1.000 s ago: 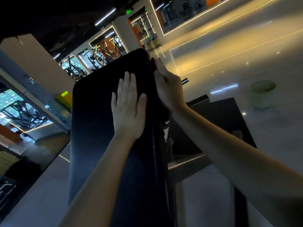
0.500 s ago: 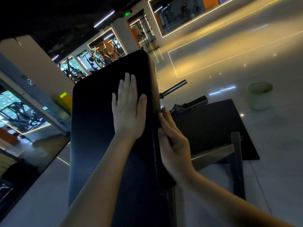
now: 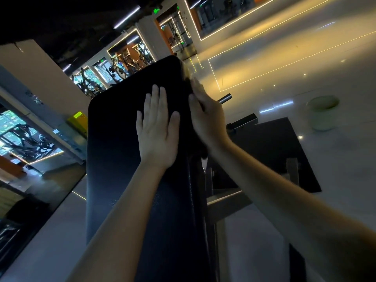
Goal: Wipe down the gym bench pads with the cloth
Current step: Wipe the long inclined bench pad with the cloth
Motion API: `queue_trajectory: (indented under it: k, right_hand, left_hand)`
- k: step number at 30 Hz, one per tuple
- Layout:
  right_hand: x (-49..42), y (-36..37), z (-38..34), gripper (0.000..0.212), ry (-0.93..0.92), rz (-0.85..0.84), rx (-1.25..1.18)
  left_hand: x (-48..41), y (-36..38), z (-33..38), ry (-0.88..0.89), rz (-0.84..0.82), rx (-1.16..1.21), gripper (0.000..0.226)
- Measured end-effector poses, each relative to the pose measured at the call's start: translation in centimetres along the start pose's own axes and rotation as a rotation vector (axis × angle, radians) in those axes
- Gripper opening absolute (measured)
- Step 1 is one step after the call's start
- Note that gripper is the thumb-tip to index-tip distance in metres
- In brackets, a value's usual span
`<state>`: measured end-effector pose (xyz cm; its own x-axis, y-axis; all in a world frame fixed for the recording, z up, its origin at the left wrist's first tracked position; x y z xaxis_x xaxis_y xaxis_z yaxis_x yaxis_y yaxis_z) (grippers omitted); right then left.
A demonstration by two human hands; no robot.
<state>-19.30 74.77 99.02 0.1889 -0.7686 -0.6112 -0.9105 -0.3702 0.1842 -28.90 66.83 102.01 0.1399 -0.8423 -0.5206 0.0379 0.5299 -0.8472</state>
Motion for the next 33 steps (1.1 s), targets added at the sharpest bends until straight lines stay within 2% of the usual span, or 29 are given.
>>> queue_trajectory:
  k: [4, 7, 10, 16, 20, 22, 24, 26, 28, 33]
  right_hand:
    - [9.5, 0.7, 0.3, 0.050, 0.014, -0.032, -0.099]
    - [16.2, 0.8, 0.6, 0.050, 0.000, -0.065, -0.047]
    - [18.9, 1.1, 0.6, 0.050, -0.002, -0.089, -0.010]
    - [9.7, 1.2, -0.2, 0.046, 0.035, 0.006, -0.111]
    - [-1.7, 1.0, -1.0, 0.053, 0.001, 0.040, 0.016]
    - [-6.0, 1.0, -1.0, 0.065, 0.005, 0.056, 0.080]
    - [-7.8, 0.7, -0.7, 0.060, 0.012, 0.052, 0.121]
    - [-7.1, 0.4, -0.7, 0.049, -0.019, 0.055, 0.151]
    - [-4.6, 0.4, -0.8, 0.049, -0.064, 0.037, 0.118]
    - [7.2, 0.5, -0.6, 0.046, -0.093, -0.011, -0.026]
  left_hand:
    - [-0.1, 0.0, -0.1, -0.014, 0.000, -0.014, 0.072]
    - [-0.1, 0.0, 0.0, -0.002, -0.007, -0.016, 0.073]
    - [-0.1, -0.1, 0.0, 0.002, 0.000, -0.017, 0.072]
    - [-0.1, -0.1, -0.2, 0.013, 0.009, -0.012, 0.070]
    - [0.0, -0.3, -0.1, 0.020, 0.019, -0.007, 0.069]
    - [0.1, -0.3, 0.1, 0.019, 0.022, -0.005, 0.069]
    - [0.1, -0.3, 0.2, 0.017, 0.020, -0.007, 0.069]
    - [0.1, -0.2, 0.2, 0.016, 0.018, -0.007, 0.069]
    - [0.0, -0.2, 0.1, 0.016, 0.014, -0.003, 0.069]
    - [-0.1, -0.1, 0.1, 0.000, 0.012, -0.019, 0.072]
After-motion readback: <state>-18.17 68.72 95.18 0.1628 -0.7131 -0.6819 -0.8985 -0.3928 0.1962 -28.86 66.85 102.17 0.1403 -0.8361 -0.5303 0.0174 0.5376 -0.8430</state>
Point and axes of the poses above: each hand's wrist, its own x-axis away from the middle knuckle, its own y-axis out of the palm, z = x × y, the point moved 7 cm from there along -x, towards the middle knuckle, and after that the axes turned 6 degrees about -z, right-handed, at the moved point
